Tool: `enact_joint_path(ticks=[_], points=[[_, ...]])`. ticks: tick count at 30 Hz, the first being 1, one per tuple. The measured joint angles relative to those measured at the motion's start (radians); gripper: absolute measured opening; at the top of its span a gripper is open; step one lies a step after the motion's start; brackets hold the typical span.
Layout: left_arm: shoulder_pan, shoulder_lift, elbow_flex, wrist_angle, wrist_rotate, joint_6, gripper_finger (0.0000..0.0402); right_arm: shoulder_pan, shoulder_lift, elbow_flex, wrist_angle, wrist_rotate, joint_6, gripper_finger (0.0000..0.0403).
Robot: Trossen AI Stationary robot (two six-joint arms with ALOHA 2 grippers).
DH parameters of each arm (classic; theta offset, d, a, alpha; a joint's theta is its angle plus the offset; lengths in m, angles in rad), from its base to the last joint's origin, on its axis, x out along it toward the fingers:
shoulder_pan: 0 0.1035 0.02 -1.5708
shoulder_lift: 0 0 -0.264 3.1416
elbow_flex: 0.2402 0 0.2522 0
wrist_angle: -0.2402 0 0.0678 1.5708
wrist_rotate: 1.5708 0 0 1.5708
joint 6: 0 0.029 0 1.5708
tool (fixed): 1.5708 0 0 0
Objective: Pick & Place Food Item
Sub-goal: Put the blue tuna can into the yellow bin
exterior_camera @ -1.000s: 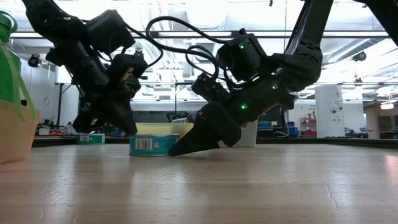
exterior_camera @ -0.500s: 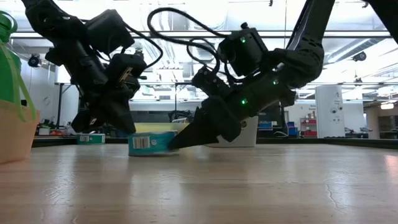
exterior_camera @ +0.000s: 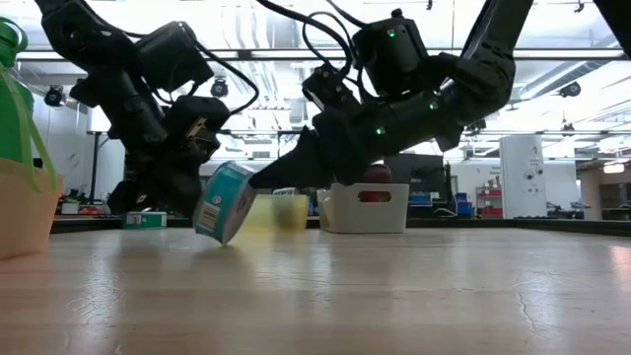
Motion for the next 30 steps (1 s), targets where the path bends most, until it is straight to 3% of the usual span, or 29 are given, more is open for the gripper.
enact_joint_path(ticks=[12,21,24,30], points=[[0.002,0.0,0.001,0.004,-0.035,0.001,0.0003,0.0,0.002,0.03,0.019,-0.003,-0.023,0.0306],[0.003,0.049,0.002,0.011,-0.035,0.001,0.0003,-0.007,0.119,0.165,0.019,0.001,-0.077,0.0306],[0.004,0.076,0.002,0.011,-0.028,0.0,0.0003,-0.014,0.155,0.199,0.011,0.056,-0.081,0.0306],[0.004,0.083,0.003,0.014,-0.018,-0.001,0.0003,-0.018,0.153,0.205,-0.007,0.063,-0.078,0.0306]])
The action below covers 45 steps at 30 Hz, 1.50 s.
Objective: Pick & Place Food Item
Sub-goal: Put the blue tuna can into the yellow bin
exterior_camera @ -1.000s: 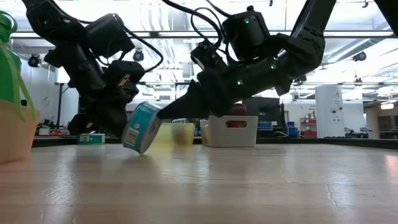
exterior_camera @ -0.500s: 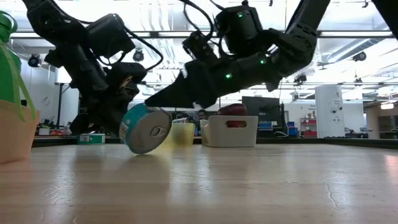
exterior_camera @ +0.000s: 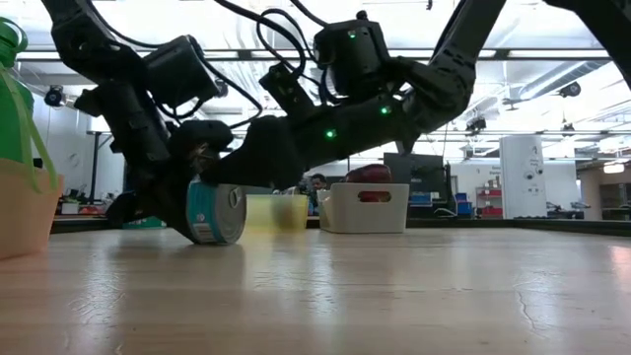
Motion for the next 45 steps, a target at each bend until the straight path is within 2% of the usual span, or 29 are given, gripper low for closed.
enact_joint_path(ticks=[10,17,22,29,31,34,36,40,45], points=[[0.0,-0.01,0.0,-0.009,0.022,0.002,0.0003,-0.001,-0.032,-0.021,-0.015,0.012,-0.011,0.0306],[0.008,-0.077,0.001,-0.058,0.025,0.001,0.0003,0.002,-0.075,-0.036,-0.03,0.008,-0.006,0.0306],[0.016,-0.181,0.001,-0.145,0.036,0.001,0.0003,0.014,-0.15,-0.054,-0.022,0.007,-0.007,0.0306],[0.036,-0.402,0.004,-0.233,0.032,0.078,0.0003,0.025,-0.327,-0.08,-0.239,-0.006,-0.014,0.0306],[0.038,-0.475,0.007,-0.213,0.017,0.144,0.0003,0.022,-0.384,-0.119,-0.258,-0.061,-0.025,0.0306],[0.038,-0.57,0.012,-0.166,-0.042,0.265,0.0003,0.023,-0.46,-0.224,-0.134,-0.153,-0.033,0.0306],[0.038,-0.629,0.013,-0.132,-0.088,0.323,0.0003,0.025,-0.507,-0.297,-0.005,-0.171,-0.03,0.0306],[0.037,-0.695,0.011,-0.081,-0.152,0.364,0.0003,0.014,-0.596,-0.481,0.134,-0.085,-0.006,0.0306],[0.038,-0.703,0.015,-0.026,-0.189,0.456,0.0003,0.008,-0.678,-0.677,0.291,0.012,0.028,0.0306]])
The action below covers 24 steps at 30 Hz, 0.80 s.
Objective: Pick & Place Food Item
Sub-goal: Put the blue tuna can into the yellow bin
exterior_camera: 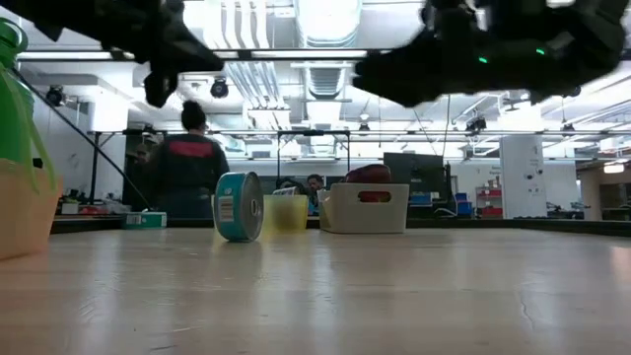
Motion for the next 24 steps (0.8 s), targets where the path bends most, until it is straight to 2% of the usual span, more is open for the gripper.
enact_joint_path(ticks=[6,10,16,18,24], points=[[-0.001,0.056,-0.003,0.004,-0.004,0.131,0.0003,-0.017,-0.04,-0.12,0.112,0.031,0.038,0.0306],[-0.003,0.135,-0.004,0.075,-0.004,0.202,0.0003,-0.04,-0.068,-0.199,0.092,0.029,0.009,0.0306],[-0.04,0.227,0.008,0.16,-0.008,0.402,0.0003,-0.083,-0.14,-0.309,0.117,0.041,0.067,0.0306],[-0.046,0.244,0.018,0.155,-0.013,0.405,0.0003,-0.089,-0.168,-0.322,0.134,0.078,0.072,0.0306],[-0.049,0.243,0.032,0.135,-0.014,0.407,0.0003,-0.088,-0.233,-0.359,0.12,0.1,0.077,0.0306]])
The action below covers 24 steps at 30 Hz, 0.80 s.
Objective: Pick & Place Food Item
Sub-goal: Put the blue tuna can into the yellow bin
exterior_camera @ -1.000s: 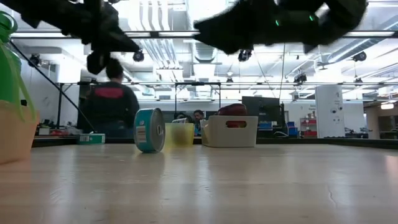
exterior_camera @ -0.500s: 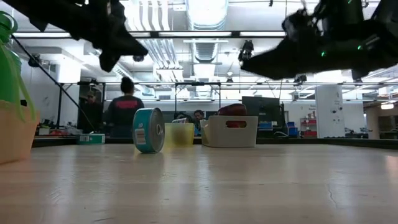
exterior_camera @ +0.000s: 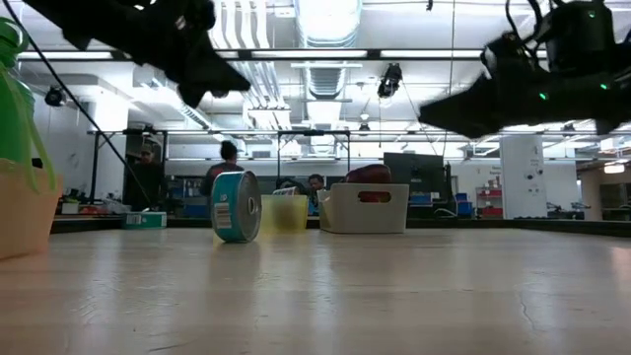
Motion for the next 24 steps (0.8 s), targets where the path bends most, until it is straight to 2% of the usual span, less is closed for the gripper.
enact_joint_path(ticks=[13,21,24], points=[[-0.001,-0.019,-0.006,-0.002,0.0,-0.016,0.0003,0.002,-0.015,0.025,0.005,0.001,0.001,0.0306],[-0.001,-0.017,-0.003,0.044,0.0,-0.03,0.0003,0.002,-0.011,0.057,-0.056,0.005,0.001,0.0306],[-0.001,-0.013,-0.003,0.048,0.0,-0.088,0.0003,0.002,-0.008,0.072,-0.078,0.005,-0.002,0.0306]])
